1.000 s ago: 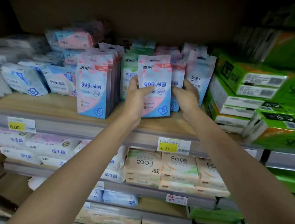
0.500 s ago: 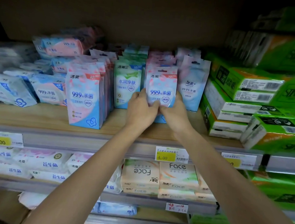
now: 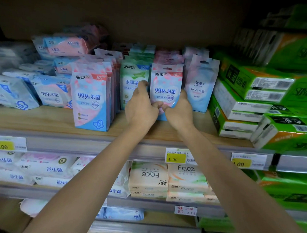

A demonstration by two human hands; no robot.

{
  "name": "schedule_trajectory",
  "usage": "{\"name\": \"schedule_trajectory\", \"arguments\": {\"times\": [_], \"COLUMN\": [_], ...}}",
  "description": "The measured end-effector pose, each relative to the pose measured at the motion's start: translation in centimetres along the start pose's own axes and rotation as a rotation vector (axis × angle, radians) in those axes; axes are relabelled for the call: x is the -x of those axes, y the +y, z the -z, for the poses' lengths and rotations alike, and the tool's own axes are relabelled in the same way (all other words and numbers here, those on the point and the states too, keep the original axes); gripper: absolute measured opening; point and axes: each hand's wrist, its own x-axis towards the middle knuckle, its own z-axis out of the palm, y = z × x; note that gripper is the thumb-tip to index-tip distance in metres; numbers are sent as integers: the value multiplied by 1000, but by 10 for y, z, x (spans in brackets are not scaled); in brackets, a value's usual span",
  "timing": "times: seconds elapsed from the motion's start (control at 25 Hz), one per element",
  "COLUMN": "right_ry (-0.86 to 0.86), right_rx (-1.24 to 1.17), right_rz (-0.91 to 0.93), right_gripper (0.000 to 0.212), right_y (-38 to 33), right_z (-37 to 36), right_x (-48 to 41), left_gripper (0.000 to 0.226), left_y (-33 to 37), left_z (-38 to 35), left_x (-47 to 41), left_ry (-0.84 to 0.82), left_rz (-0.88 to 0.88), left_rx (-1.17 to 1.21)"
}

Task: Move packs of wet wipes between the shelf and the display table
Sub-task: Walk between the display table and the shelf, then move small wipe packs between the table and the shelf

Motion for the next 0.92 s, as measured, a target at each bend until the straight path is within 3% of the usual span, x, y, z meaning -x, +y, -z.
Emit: {"name": "schedule_trajectory", "arguments": {"times": [0.16,0.28,0.4,0.52,0.72,0.92], "right_ry": [156,253,62,-210,-711,-1199], "right_rx": [207,87,-160,-133,81,494], "right_rz": [43,228,365,358,140,112], "right_gripper": [48,27,16,13,11,13], "right_y": [1,-6,-4,26,127,235], "right_z": [13,24,15,-14,-61,-80], "right_x": [16,56,114,162,227,298], "left_gripper": [38,22,17,22,39,28], "left_y": [-4,-22,-55,-99,-173,-207], "left_z": [15,36,52,55,40,41], "left_x": [10,37,82,141,262,423], "left_ry": [45,39,21,-43,-308,-474], "left_rz": [-48,-148,-334,-332,61,592], "left_rx": [69,281,198,98,-95,-193]}}
